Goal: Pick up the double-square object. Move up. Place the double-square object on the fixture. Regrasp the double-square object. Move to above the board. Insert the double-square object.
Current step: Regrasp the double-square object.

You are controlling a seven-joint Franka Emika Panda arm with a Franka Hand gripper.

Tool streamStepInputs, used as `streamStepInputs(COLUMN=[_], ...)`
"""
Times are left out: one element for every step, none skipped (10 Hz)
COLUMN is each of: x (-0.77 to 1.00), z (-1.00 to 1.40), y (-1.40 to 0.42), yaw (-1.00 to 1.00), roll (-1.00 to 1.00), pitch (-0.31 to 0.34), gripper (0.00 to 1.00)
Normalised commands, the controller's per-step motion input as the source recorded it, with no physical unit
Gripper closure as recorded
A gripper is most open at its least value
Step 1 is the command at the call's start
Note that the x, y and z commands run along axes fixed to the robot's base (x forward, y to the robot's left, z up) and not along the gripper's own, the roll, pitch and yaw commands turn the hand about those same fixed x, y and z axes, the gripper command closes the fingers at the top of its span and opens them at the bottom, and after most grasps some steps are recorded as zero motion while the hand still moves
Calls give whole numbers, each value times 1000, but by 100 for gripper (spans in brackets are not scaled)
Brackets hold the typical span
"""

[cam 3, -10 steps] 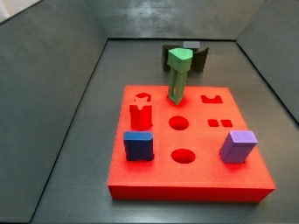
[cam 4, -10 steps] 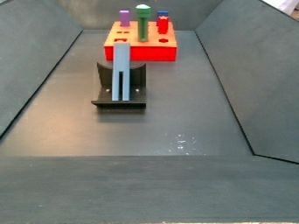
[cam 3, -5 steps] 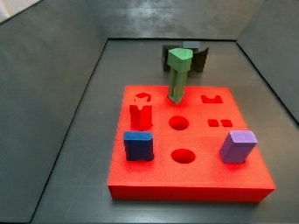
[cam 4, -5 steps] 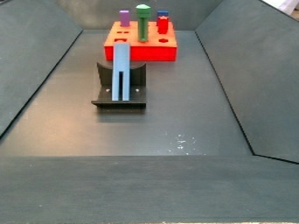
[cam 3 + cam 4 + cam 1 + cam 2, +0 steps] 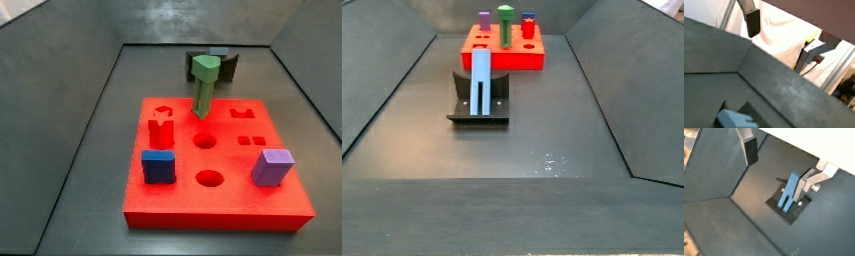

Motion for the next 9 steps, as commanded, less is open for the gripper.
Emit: streamStepInputs(x=[102,98,92,81,80,30,32,43,48], z=[-7,-5,5,-2,-5,-1000,-1000,-1000,-1000], y=[-51,-49,-37,-37,-48,41,42,40,39], yaw=[194,215,225,222,206,246,229,172,148], roll=[635,394,270,196,173,55,54,43,41], pitch=[178,139,103,50,15,-50,-55,-101,-126], gripper=[0,0,0,0,0,0,0,0,0])
